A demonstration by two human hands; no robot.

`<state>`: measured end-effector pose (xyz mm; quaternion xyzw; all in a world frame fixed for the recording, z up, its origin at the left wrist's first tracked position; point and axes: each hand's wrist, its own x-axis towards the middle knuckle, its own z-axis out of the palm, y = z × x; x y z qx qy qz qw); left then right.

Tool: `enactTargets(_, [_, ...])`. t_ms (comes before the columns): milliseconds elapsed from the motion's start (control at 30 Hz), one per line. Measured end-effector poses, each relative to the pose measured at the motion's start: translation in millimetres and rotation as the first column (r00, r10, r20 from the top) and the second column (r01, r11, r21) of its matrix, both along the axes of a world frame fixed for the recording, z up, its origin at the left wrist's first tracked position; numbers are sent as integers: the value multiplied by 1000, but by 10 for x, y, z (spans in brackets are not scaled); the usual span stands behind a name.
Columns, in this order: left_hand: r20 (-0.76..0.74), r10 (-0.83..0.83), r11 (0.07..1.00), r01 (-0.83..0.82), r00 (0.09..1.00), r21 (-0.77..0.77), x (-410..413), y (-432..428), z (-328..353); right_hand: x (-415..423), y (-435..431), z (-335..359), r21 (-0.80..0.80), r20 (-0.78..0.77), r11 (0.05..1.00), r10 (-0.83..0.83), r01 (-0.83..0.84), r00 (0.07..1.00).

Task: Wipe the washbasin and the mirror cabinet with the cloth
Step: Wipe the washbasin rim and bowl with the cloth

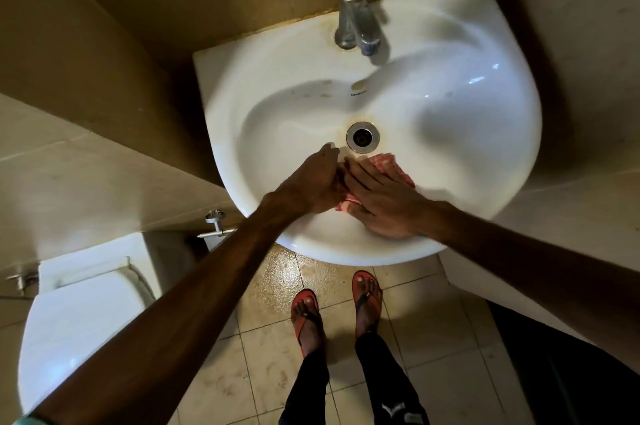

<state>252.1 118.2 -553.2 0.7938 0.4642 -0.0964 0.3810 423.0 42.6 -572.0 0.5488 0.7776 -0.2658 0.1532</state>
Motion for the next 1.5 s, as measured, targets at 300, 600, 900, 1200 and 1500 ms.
enactTargets(300, [109,124,982,-138,986,131,40,-74,-257,192,538,-338,302,102,953,-34,2,994])
enactTargets(600, [55,85,982,-93,995,167,15,-217,-277,328,203,-354,317,14,948,36,-39,999])
enactTargets(900, [-32,36,986,-30,999,163,119,-148,-380,370,500,-459,331,106,943,-23,-14,994])
enactTargets(1200, [-123,-25,987,44,992,152,97,-138,-336,337,-16,-68,88,30,993,-78,75,996])
enactTargets(1500, [-164,-55,978,86,985,192,167,-237,-263,461,-662,859,-47,-67,997,-69,66,995])
